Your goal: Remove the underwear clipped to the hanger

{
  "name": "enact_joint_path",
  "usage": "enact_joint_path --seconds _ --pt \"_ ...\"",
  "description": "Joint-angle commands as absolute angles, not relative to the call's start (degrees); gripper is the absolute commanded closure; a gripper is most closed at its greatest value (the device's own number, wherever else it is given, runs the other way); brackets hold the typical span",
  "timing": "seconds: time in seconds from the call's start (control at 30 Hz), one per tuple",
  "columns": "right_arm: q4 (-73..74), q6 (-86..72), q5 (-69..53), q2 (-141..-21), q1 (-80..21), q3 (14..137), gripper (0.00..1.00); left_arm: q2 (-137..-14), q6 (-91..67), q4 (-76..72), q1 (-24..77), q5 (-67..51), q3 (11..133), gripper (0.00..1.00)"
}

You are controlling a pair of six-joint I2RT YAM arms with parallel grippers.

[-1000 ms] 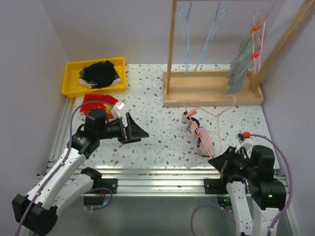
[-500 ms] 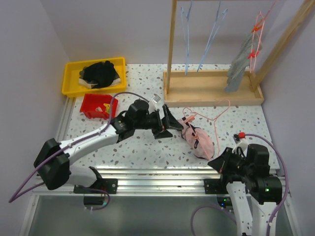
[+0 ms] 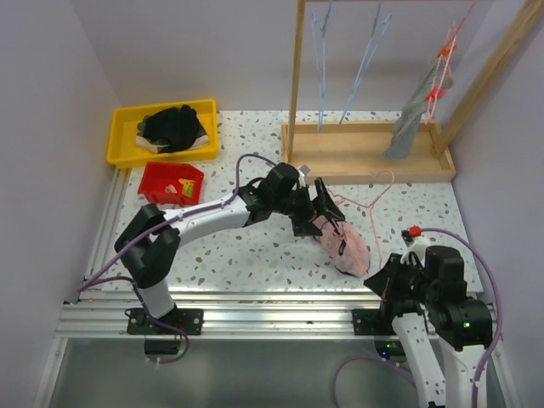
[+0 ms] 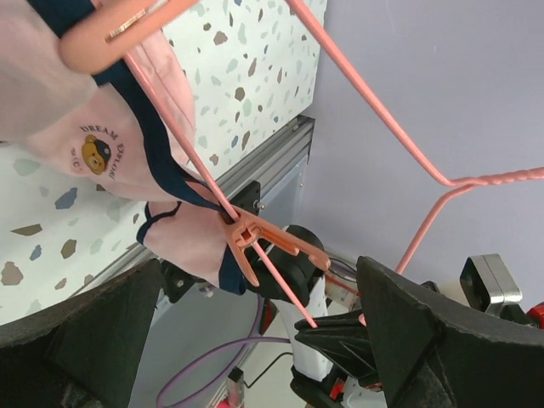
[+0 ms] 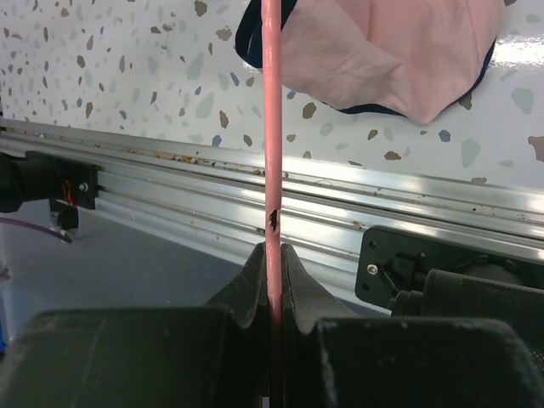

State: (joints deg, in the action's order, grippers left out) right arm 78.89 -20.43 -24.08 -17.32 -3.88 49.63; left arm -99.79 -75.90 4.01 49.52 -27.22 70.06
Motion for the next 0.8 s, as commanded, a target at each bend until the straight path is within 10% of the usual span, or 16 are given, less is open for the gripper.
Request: enact_joint_path --seconds 0.0,0.77 --pt "85.4 -19.0 -22.2 -18.3 -4.3 52.0 1.0 -100.6 -75.1 5.7 51.8 -28.6 73.9 0.0" --pt "88.1 -18.2 -18.0 -17.1 -9.1 52.9 1.0 -100.3 -75.2 7.3 54.7 -24.2 79.9 0.0"
